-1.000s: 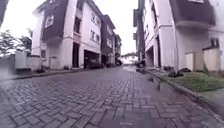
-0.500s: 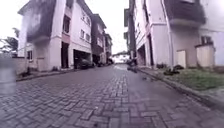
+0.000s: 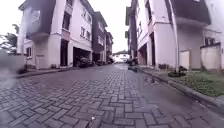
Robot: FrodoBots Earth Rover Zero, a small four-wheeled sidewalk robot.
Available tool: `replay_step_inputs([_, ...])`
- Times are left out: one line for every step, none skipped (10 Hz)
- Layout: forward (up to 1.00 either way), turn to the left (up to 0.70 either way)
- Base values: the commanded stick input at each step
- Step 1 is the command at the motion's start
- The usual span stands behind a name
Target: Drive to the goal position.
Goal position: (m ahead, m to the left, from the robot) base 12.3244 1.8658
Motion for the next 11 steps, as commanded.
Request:
replay_step_inputs([0.70,0.00])
replay_step_inputs([0.70,0.00])
replay_step_inputs([0.70,0.00])
replay_step_inputs([0.70,0.00])
replay_step_inputs([0.70,0.00])
replay_step_inputs([0.70,0.00])
replay_step_inputs([0.70,0.00])
replay_step_inputs([0.70,0.00])
replay_step_inputs([0.70,0.00])
replay_step_inputs([0.70,0.00])
replay_step_inputs([0.70,0.00])
